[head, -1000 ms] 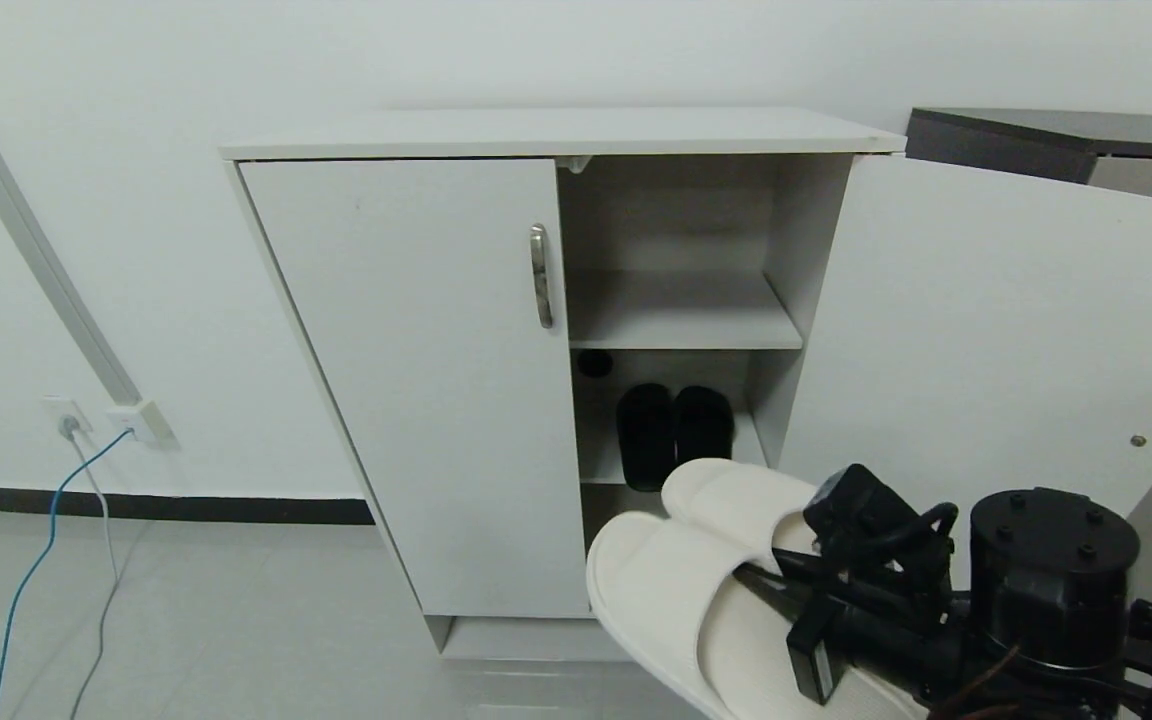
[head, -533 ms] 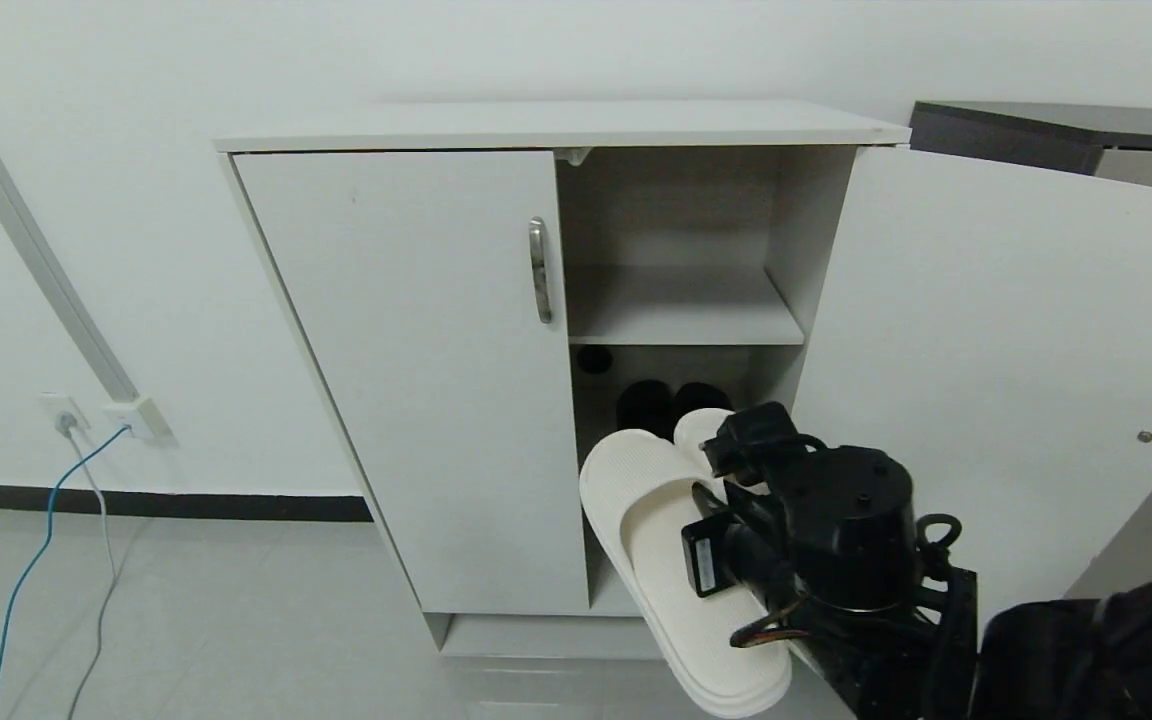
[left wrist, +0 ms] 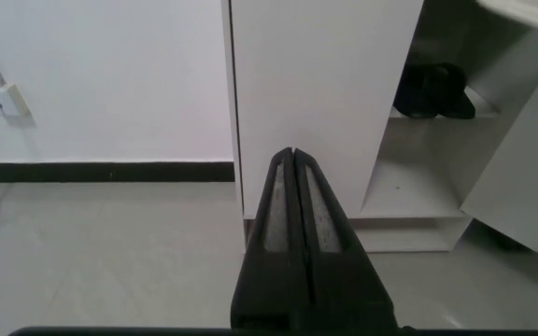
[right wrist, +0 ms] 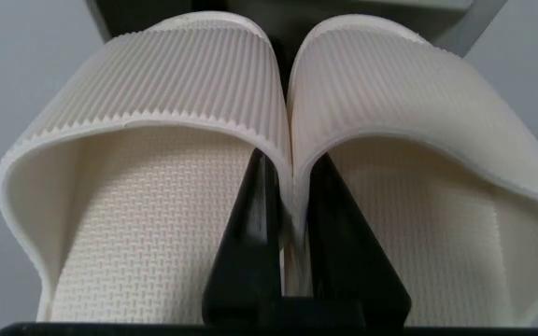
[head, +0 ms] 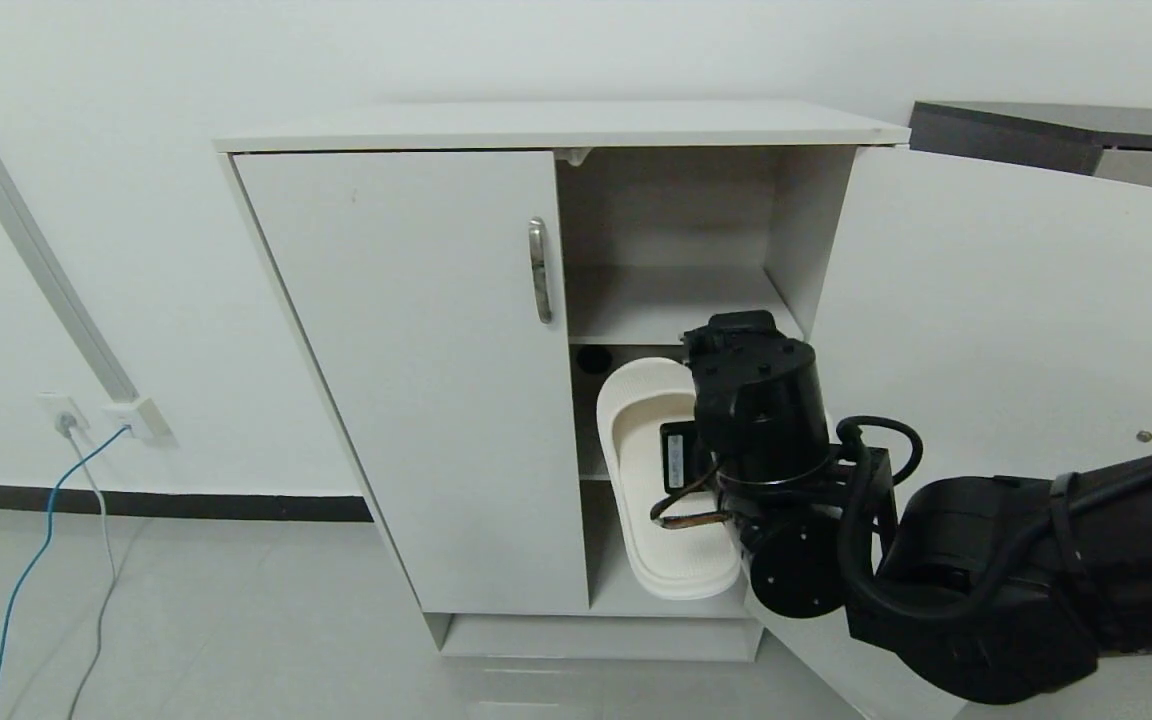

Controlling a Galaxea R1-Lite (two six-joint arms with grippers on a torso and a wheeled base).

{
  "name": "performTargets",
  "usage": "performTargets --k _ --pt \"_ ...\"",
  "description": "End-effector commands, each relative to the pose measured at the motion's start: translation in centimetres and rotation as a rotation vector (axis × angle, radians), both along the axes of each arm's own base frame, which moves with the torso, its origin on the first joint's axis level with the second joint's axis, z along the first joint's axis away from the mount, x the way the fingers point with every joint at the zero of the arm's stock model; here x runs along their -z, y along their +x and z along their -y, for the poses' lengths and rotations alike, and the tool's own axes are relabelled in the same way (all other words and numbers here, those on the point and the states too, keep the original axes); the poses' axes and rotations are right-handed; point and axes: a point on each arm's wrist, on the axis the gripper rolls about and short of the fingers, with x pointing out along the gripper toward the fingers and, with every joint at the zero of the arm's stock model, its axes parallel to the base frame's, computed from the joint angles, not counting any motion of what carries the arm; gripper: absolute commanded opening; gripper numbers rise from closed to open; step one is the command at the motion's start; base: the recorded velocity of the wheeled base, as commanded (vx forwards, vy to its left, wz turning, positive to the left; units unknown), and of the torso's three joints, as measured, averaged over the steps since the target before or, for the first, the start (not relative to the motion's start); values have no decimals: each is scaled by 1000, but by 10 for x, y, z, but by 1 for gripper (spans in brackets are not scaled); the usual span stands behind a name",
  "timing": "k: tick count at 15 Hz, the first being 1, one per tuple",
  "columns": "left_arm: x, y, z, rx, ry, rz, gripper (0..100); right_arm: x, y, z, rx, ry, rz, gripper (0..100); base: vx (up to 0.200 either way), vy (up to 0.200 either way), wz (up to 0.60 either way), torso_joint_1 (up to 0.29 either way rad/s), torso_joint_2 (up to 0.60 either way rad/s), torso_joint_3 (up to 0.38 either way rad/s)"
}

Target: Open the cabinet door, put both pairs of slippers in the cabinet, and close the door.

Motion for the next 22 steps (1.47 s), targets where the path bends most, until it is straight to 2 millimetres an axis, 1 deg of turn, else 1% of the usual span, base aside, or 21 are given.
performTargets --k 1,2,3,11,22 --pt "0 0 0 -1 0 -2 0 -11 9 1 15 15 27 0 0 0 0 0 0 0" --pt "0 0 0 -1 0 -3 0 -13 12 2 22 15 32 0 0 0 0 0 0 0" --pt "0 0 0 -1 -2 -2 0 -11 15 2 27 11 29 0 0 0 0 0 0 0" --pt "0 0 0 -5 -3 -2 0 -13 16 0 12 20 31 0 0 0 0 0 0 0" --pt "0 0 0 -3 -2 -2 0 -14 15 0 9 24 34 0 200 0 0 4 2 4"
